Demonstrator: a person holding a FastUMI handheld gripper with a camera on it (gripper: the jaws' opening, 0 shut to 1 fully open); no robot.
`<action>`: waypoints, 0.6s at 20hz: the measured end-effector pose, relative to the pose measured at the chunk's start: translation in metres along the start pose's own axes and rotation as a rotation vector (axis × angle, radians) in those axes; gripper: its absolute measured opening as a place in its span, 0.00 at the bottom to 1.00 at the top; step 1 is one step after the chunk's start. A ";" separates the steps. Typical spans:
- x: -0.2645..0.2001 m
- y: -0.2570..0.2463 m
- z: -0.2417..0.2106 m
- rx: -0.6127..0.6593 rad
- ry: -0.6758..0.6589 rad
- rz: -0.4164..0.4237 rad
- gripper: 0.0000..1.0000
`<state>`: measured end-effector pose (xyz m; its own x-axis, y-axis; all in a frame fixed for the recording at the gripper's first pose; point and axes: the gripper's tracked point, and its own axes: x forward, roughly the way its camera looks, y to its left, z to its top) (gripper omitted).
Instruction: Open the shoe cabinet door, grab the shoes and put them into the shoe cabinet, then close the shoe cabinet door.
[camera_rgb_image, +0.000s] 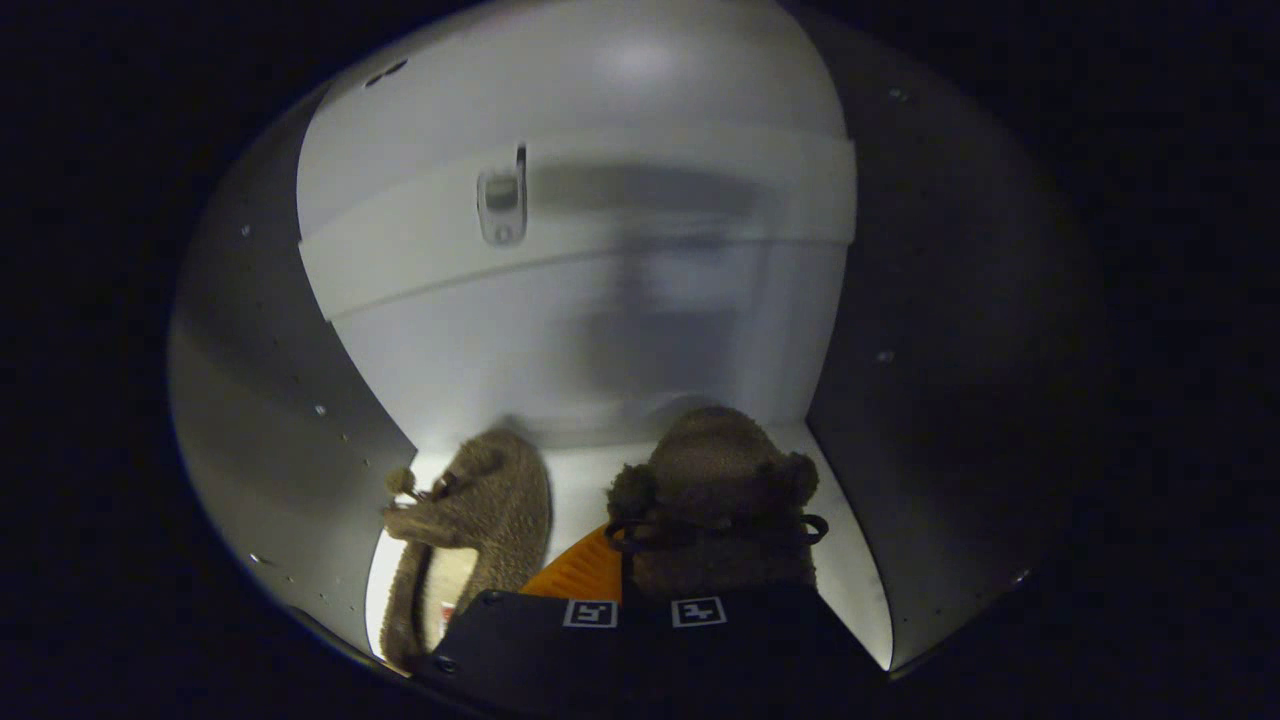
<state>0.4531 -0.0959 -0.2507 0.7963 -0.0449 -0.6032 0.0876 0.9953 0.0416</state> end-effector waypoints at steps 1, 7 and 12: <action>0.002 0.004 -0.002 -0.024 -0.001 0.003 0.05; -0.003 0.010 -0.007 -0.041 -0.009 0.019 0.30; -0.037 0.012 -0.006 -0.044 -0.068 -0.005 0.79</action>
<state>0.4206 -0.0816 -0.2328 0.8348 -0.0541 -0.5479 0.0667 0.9978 0.0031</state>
